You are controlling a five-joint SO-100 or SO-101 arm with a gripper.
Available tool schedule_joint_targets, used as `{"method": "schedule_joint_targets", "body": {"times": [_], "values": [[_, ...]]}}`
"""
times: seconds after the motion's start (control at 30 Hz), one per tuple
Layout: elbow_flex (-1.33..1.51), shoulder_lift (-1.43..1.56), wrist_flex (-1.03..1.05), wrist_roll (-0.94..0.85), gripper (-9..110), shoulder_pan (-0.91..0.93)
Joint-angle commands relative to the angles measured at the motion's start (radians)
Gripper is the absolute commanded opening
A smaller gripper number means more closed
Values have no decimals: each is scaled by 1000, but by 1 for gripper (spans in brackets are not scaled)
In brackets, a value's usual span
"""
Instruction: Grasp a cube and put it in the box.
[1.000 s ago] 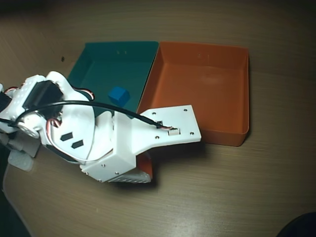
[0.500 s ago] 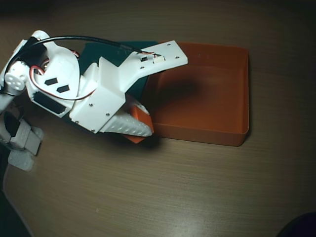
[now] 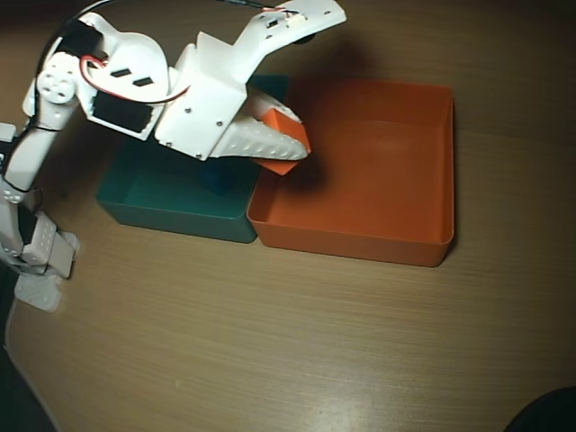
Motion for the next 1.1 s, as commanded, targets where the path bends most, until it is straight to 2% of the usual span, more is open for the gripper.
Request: {"method": "schedule_joint_targets", "body": {"times": [0.0, 0.57, 0.93, 1.07], "values": [[-170, -48, -5, 23, -3, -31], [-480, -532, -5, 25, -3, -153], [-483, -578, -5, 26, -2, -169], [-483, -578, -6, 26, 4, -169]]}}
